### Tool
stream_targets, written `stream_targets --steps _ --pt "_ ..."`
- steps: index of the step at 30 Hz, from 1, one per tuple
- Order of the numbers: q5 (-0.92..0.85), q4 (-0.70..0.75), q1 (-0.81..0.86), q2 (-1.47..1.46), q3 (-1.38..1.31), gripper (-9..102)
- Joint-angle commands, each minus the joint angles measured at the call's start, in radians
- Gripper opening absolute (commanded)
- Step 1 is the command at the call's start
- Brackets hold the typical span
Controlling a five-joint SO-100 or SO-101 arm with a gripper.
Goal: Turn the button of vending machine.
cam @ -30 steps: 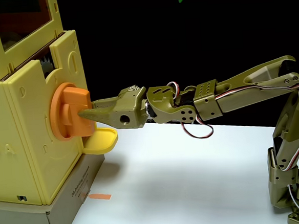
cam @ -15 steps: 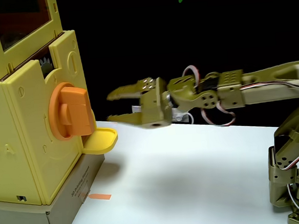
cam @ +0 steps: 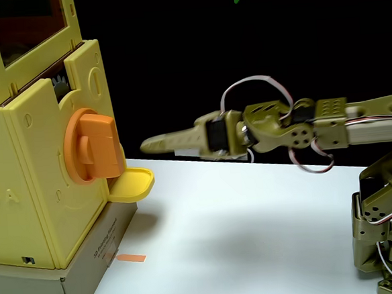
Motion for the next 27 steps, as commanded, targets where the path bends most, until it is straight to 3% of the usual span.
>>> stream_targets --steps 1,4,14,27 --pt "-0.137 -0.221 -0.011 -0.135 -0.014 47" --pt "-0.193 -0.341 0.002 -0.278 -0.067 45" --pt "-0.238 -0.483 0.048 -0.503 -0.221 37" --pt "-0.218 -0.568 0.025 -0.670 -0.365 26"
